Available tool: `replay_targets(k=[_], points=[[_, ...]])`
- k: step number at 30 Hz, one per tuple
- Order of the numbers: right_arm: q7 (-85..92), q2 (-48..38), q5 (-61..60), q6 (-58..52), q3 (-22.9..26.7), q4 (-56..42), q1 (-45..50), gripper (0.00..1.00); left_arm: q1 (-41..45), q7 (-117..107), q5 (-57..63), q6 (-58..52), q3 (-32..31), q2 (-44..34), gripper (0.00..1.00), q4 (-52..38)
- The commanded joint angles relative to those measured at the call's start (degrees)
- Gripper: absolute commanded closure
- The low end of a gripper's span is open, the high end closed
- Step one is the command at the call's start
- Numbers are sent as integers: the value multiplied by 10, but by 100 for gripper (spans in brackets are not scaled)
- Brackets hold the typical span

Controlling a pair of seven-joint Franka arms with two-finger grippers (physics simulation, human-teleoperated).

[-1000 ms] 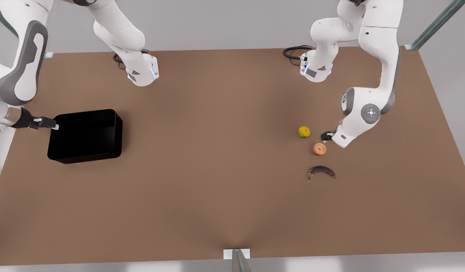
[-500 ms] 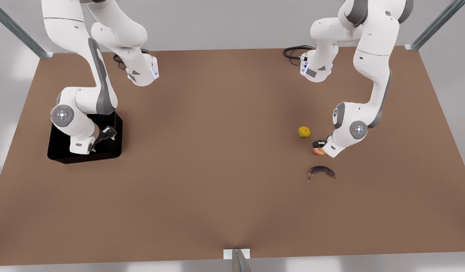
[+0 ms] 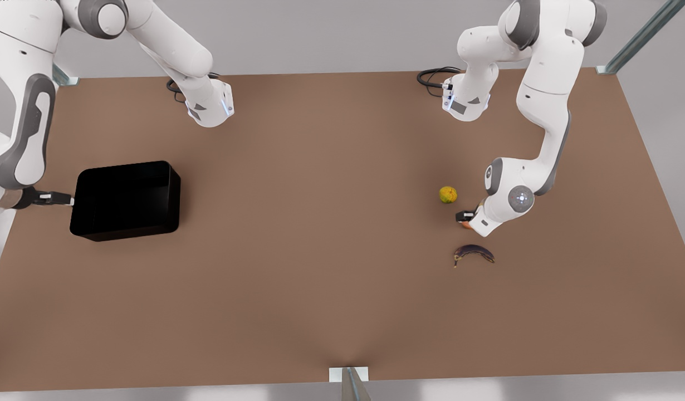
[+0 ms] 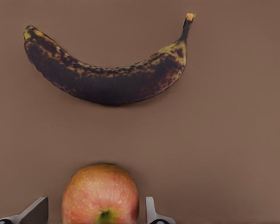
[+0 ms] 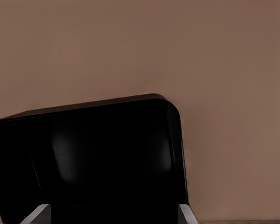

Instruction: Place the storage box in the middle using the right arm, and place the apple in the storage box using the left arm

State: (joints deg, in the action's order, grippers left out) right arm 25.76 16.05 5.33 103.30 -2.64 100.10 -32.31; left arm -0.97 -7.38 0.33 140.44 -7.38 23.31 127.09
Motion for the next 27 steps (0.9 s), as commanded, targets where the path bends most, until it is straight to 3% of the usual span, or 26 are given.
replay_targets(k=[1, 5, 10, 15, 19, 27], points=[[0, 0, 0, -1, 0, 0, -1, 0, 0, 0, 0, 0, 0, 2, 0, 0], [-29, 16, 6, 14, -2, 0, -11, 0, 0, 0, 0, 9, 0, 12, 0, 1], [71, 54, 9, 139, -2, 28, -51, 0, -1, 0, 0, 12, 1, 18, 0, 1], [84, -23, 9, 239, -3, 198, -59, 0, -1, 0, 0, 12, 1, 20, 0, 2], [124, 20, 42, 297, -3, 203, -114, 0, -1, 0, 0, 11, 1, 19, 0, 2], [124, 76, 70, 387, -3, 225, -137, 0, -1, 0, 1, 12, 0, 22, 0, -4]])
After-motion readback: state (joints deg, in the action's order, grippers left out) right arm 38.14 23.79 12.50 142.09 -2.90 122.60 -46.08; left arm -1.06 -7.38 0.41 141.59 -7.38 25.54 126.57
